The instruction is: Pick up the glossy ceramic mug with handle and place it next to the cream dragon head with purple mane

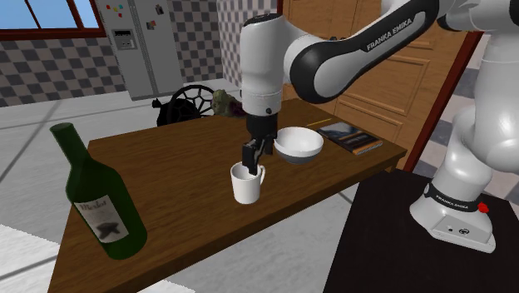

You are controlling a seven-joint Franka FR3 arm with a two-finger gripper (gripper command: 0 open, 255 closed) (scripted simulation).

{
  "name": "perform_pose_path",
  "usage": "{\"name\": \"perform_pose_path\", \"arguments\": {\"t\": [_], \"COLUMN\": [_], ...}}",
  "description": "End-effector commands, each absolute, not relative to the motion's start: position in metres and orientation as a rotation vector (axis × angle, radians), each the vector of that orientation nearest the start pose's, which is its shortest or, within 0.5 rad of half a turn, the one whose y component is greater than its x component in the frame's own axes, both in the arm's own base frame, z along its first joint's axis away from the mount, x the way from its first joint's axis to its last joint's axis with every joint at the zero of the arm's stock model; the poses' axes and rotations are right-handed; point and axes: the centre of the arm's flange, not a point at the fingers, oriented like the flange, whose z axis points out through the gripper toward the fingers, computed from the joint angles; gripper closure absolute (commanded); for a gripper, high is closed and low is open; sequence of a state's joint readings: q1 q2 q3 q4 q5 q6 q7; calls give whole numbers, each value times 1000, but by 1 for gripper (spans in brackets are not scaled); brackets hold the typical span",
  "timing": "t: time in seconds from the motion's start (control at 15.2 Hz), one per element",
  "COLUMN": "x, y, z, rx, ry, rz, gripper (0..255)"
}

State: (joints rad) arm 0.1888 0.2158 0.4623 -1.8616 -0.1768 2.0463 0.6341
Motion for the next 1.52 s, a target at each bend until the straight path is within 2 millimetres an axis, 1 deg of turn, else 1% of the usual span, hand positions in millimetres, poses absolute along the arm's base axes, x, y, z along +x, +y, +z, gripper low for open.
{"name": "perform_pose_path", "arguments": {"t": [0.0,0.2,0.26,0.66,0.73,1.25,1.32,1.45], "x": [511,529,530,532,532,532,532,532], "y": [369,400,402,400,400,400,400,400], "z": [403,390,389,358,349,349,349,349], "rx": [-3188,-3185,-3185,-3185,-3185,-3185,-3185,-3185], "ry": [-138,-136,-135,-135,-135,-135,-135,-135], "rz": [-63,-78,-79,-79,-79,-79,-79,-79], "gripper": [0,0,0,0,0,0,255,255]}}
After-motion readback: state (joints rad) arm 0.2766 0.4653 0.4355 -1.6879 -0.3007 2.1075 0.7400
